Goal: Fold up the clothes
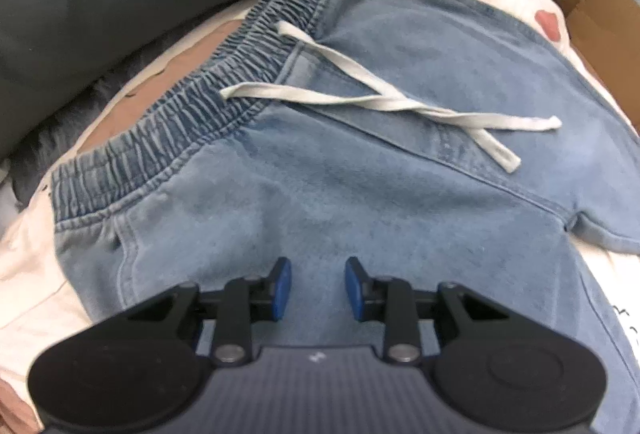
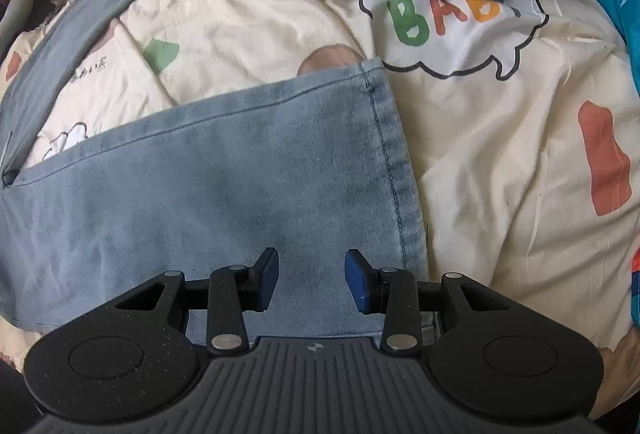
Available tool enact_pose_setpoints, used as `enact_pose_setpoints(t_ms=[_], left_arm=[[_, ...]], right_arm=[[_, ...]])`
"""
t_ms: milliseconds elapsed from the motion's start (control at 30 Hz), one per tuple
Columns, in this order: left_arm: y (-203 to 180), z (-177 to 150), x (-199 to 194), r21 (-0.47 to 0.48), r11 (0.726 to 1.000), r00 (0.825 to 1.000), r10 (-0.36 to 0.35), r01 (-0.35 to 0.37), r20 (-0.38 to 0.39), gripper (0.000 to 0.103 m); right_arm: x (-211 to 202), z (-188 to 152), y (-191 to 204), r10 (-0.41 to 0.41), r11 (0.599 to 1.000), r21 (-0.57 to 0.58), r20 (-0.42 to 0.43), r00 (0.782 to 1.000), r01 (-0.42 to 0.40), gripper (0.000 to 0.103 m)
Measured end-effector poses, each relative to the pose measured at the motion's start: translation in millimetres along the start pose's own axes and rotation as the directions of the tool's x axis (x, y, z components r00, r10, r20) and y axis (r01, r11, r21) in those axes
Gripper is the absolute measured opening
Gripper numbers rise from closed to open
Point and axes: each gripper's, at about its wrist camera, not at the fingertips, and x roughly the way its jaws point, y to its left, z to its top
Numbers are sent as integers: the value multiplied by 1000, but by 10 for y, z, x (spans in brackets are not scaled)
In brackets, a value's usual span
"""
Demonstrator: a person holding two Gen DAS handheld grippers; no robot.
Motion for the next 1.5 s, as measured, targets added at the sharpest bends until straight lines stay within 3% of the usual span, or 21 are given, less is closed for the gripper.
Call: enact_pose_setpoints(t_ms=[100, 200, 400, 500, 567, 667, 800, 1000, 1067, 1167, 1200, 1367, 1500], left_arm=[[15, 65, 104, -18, 1000, 1000, 17, -17, -3, 31], [87, 180, 192, -109, 994, 1000, 29, -29, 1, 29], [189, 337, 257, -197, 980, 1000, 10, -4, 28, 29], [298, 404, 256, -235, 971, 998, 48, -36, 45, 18], [389, 450, 247, -243, 968, 996, 76, -62, 48, 4], [524, 487, 243, -264, 964, 999, 49, -40, 25, 3], [574, 452, 184, -230, 973, 1000, 13, -16, -14, 4], [598, 128, 101, -149, 988, 998, 30, -38, -51, 4], [616, 72, 55, -111, 990, 996, 76, -81, -51, 3], [664, 94, 5, -47, 978, 978, 203, -205, -47, 3], [694, 108, -21, -52, 976, 977, 210, -212, -44, 3], [704, 132, -220, -78, 978, 982, 191, -191, -8, 11], [641, 95, -356, -89, 991, 995, 96, -95, 1, 13]], right_arm=[[29, -20, -22, -1, 1000, 9, -2, 1000, 1, 44], [78, -47, -49, -6, 1000, 11, -18, 1000, 6, 44], [121, -136, -94, -12, 1000, -12, -56, 998, 11, 45], [147, -159, -154, -31, 1000, -3, -64, 997, 31, 45], [159, -172, -195, -40, 999, 8, -64, 997, 40, 45], [154, -183, -225, -43, 999, 19, -61, 997, 44, 45], [131, -161, -235, -32, 999, 33, -41, 999, 33, 46], [162, -96, -211, -13, 999, 38, -36, 999, 15, 46], [163, -87, -199, -9, 1000, 29, -36, 999, 10, 46], [158, -78, -167, -12, 1000, 15, -27, 1000, 13, 46], [164, -76, -170, -8, 1000, 18, -29, 1000, 9, 46], [153, -66, -190, 0, 1000, 29, -11, 1000, 0, 46], [77, -20, -221, 2, 999, 40, 35, 999, -4, 46]])
